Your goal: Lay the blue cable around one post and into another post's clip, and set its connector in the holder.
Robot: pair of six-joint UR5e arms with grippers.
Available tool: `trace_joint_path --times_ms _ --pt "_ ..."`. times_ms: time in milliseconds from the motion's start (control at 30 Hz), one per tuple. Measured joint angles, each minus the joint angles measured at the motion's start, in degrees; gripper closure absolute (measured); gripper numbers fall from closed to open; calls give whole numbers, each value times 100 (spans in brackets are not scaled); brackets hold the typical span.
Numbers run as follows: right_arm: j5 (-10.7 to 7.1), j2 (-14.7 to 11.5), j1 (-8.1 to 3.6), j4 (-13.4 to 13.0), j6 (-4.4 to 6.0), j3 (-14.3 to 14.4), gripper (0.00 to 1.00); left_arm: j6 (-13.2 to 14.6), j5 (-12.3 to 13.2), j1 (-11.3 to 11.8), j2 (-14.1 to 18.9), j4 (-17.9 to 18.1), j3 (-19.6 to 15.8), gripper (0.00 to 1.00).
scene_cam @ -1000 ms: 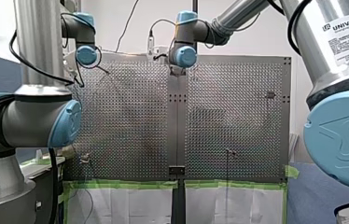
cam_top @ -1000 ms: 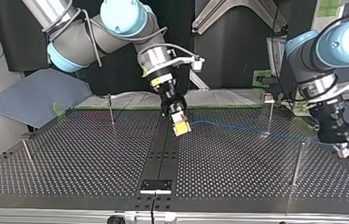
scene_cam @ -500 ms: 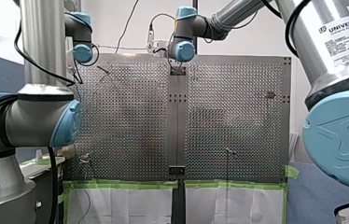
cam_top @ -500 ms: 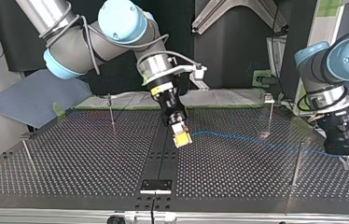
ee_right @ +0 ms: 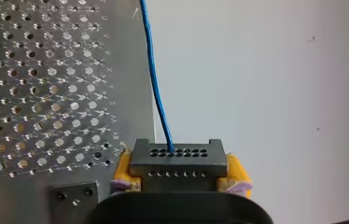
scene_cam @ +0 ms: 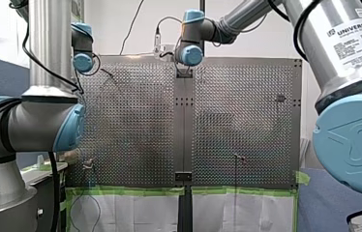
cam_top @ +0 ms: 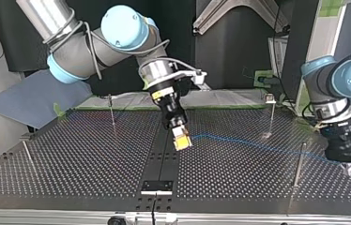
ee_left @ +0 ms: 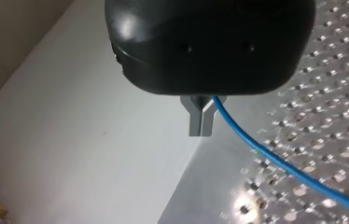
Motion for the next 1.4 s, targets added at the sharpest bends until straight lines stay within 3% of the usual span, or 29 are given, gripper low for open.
trace_joint_path --times_ms 467,700,1067,1400 --pt "-64 593 -5 294 0 -568 100 -151 564 151 -455 28 97 100" --pt "-49 788 -63 324 15 -744 100 -250 649 237 -498 80 97 100" --pt "-42 858 -281 337 44 -756 100 -222 891 199 -853 91 95 100" --pt "-38 915 -500 329 106 -756 100 -256 930 180 -893 109 94 100"
